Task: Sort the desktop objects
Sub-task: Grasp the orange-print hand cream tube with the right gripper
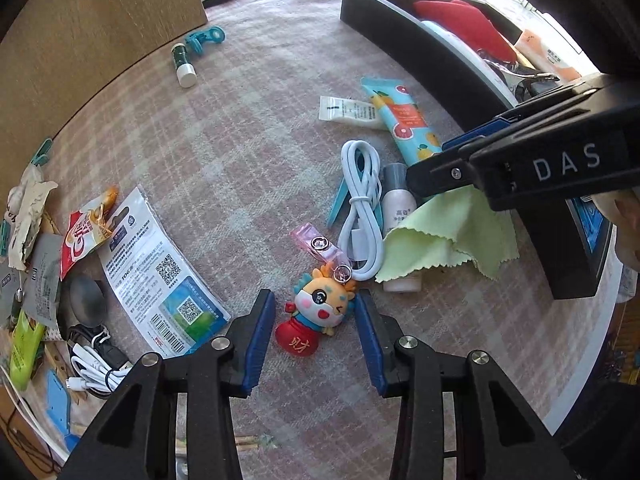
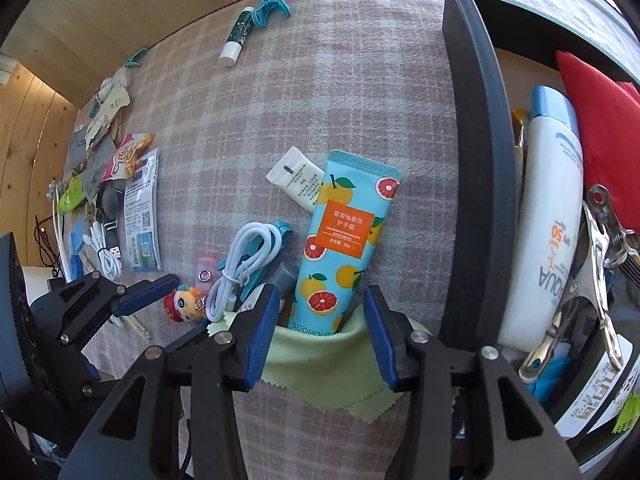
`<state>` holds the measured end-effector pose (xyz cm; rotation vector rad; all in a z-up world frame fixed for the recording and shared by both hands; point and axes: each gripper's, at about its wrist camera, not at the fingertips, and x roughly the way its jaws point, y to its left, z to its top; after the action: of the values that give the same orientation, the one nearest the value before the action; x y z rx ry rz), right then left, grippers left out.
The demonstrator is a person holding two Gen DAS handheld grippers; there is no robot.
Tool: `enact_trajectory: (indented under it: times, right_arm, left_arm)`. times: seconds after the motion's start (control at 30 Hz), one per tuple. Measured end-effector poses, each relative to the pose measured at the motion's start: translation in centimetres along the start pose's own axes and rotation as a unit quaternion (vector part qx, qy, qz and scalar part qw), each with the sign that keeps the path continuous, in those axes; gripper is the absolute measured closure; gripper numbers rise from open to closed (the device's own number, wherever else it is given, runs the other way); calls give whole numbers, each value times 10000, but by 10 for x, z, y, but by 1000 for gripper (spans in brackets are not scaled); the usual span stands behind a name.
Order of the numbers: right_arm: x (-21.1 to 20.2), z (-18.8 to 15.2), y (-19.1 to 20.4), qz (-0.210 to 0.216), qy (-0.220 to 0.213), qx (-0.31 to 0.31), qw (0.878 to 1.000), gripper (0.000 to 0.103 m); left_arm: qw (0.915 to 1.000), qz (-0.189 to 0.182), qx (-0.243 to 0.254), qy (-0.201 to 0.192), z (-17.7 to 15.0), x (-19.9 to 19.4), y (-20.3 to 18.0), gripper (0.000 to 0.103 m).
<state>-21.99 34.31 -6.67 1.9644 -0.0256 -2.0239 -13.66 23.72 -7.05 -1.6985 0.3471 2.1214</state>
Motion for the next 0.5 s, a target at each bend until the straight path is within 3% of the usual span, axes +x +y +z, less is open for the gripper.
enact_trajectory:
  times: [0.13,0.23,0.5]
  right_arm:
    - [3,-6,6,-249,-55,-180,9995,69]
    - [6,-7,11,-195,-47,-225,9995,75]
    - [-7,-14,-6,329,-337,158,9988,76]
  left_arm:
    - [10000,44,57,-33,0,0,-4,71]
    - [10000,2,42,-58,-4,-1,-4,72]
    - [9989,-89,-420,-163,-25,-11,14,73]
